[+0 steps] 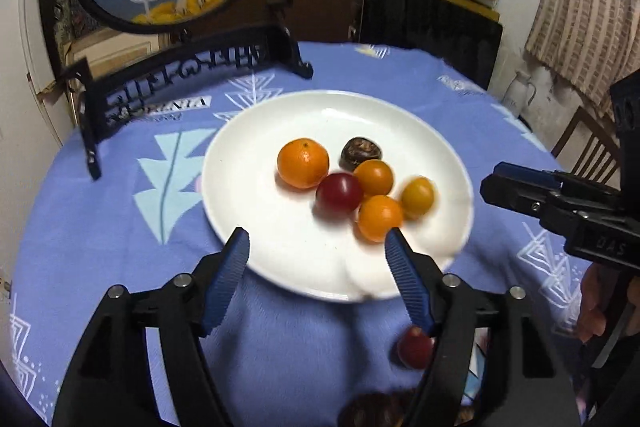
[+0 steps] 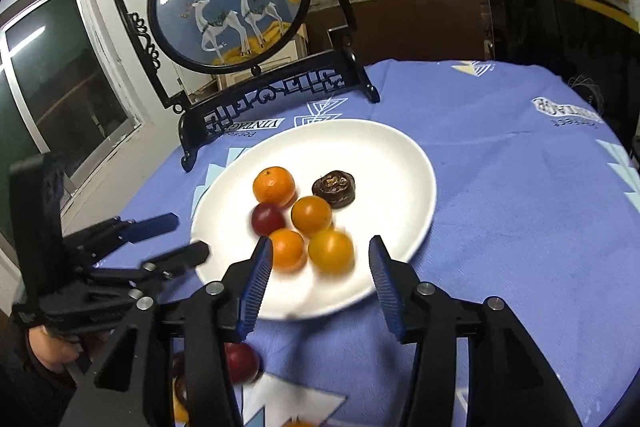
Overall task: Organize fruits
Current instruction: 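Carry the plum and orange onto the white plate and open both tools, then grasp a stemmed tangerine with the right tool while the left tool grasps a dark brown fruit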
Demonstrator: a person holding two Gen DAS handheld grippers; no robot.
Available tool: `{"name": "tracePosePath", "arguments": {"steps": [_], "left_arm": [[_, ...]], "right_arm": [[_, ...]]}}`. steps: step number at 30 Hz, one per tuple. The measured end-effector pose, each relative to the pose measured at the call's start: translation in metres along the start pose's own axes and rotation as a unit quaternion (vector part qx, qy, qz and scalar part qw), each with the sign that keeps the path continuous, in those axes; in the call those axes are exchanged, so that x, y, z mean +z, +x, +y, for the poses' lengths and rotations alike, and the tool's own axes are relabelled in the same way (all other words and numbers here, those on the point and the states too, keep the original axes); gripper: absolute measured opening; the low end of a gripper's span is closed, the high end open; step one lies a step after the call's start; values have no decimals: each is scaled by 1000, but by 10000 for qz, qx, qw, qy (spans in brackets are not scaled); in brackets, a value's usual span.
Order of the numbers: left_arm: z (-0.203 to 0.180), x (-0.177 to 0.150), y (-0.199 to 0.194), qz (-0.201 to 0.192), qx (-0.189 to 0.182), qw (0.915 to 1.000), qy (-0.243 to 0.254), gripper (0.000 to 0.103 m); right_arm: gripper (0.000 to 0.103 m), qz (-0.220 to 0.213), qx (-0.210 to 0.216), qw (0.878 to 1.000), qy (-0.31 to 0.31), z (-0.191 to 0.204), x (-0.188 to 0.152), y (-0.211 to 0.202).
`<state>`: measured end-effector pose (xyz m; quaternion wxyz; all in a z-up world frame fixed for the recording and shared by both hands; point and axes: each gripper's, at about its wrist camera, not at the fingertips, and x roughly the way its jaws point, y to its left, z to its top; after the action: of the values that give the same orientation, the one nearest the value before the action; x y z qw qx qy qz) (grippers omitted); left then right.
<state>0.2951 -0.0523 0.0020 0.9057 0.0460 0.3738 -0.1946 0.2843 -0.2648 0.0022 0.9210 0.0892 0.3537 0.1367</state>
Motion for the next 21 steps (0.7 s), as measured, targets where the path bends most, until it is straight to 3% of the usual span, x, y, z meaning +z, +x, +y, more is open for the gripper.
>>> {"name": "tracePosePath", "arguments": {"steps": [5,13,18,21], "left_arm": [[-9,-33,-40,-81,-7,9998,202,71],[-6,-101,-84,88,6,9997,210,74],[-2,-139,-99,186,81,9998,89,75],[-1,-151,-104,232,87,9997,19,75]], "right_arm": [[50,-83,42,9999,-134,10,-26,-37],[51,314,328,9976,-521,43,-110,-84],[55,673,711,9919,-807,72,-155,-92],[55,781,687,9901,-945,85,-167,-90]]}}
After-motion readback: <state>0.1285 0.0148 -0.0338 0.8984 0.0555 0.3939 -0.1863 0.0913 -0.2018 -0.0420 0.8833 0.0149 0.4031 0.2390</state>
